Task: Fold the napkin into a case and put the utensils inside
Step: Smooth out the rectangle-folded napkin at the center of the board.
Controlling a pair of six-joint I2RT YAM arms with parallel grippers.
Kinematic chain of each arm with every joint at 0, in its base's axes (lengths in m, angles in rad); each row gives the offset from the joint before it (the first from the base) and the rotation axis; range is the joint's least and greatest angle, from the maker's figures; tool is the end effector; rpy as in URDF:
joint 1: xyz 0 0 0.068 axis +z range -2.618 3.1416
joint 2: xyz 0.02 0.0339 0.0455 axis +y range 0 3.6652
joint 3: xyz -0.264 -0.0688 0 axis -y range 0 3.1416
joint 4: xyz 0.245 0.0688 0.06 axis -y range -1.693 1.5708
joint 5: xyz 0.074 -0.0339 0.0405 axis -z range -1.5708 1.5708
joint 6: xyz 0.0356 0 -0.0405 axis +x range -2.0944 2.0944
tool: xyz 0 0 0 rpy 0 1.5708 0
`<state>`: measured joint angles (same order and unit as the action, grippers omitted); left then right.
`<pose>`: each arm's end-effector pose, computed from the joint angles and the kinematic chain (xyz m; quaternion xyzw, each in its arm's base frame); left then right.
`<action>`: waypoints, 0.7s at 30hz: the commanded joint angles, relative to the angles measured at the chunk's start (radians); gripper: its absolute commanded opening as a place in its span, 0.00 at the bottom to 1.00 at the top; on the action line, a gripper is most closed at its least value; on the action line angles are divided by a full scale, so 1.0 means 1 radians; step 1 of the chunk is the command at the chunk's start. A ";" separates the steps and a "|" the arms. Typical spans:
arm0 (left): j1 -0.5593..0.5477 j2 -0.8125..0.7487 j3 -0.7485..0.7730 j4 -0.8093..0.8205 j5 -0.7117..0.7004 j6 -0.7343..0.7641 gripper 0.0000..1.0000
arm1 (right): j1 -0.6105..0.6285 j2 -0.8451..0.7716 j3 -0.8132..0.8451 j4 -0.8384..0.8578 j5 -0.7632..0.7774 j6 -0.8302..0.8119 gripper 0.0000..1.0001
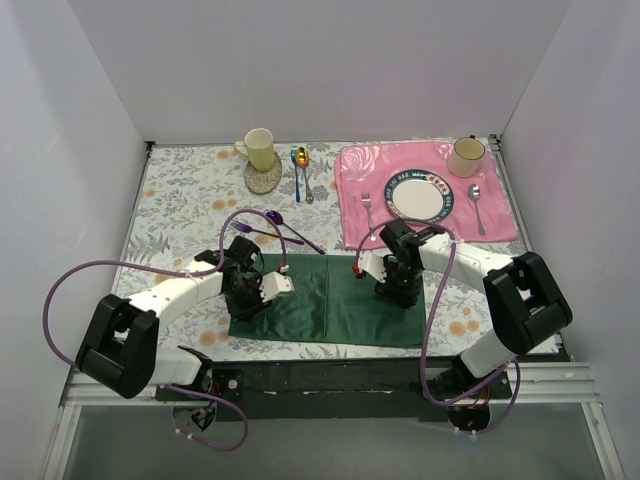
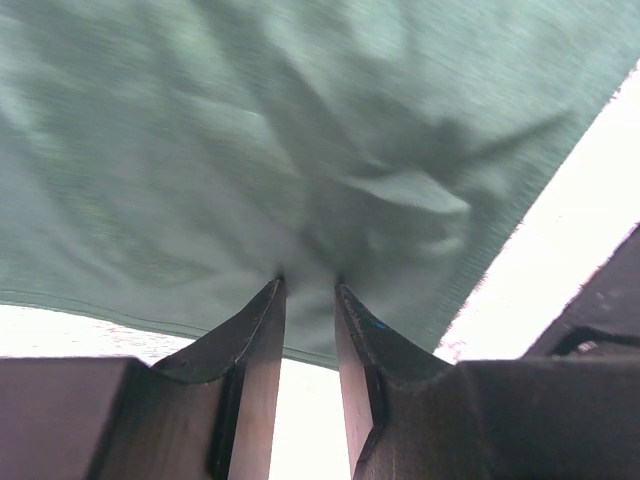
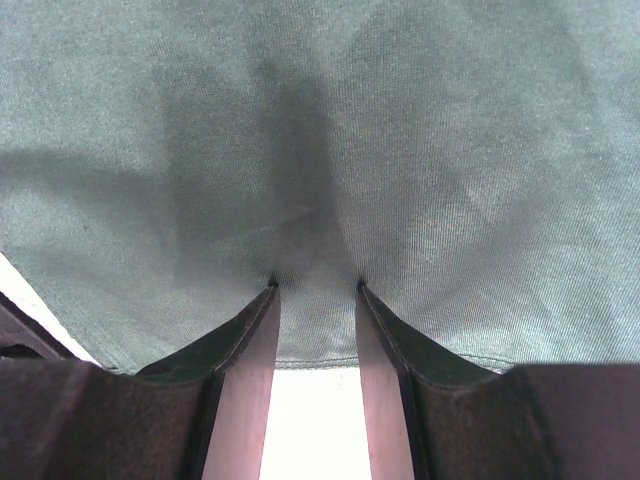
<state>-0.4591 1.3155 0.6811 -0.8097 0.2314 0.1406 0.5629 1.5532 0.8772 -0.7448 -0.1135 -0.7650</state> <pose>0.1756 -0.0959 0.1643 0.2998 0.9449 -0.1237 0.0438 0.2180 0.1423 0.1628 -0.6169 0.7815 0.0487 0.0801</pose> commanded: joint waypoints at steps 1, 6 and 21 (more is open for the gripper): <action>-0.012 -0.042 -0.002 -0.048 0.039 -0.015 0.25 | -0.006 0.010 0.022 -0.044 -0.037 -0.051 0.45; -0.013 -0.039 0.008 -0.075 0.058 -0.016 0.25 | -0.006 -0.045 -0.058 -0.053 -0.051 -0.076 0.45; -0.009 -0.059 0.310 -0.068 0.290 -0.263 0.45 | -0.034 -0.157 0.244 -0.088 -0.293 0.122 0.56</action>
<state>-0.5091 1.2766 0.7586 -0.9443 0.3340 0.0605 0.5545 1.4948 0.9627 -0.8436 -0.2520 -0.7620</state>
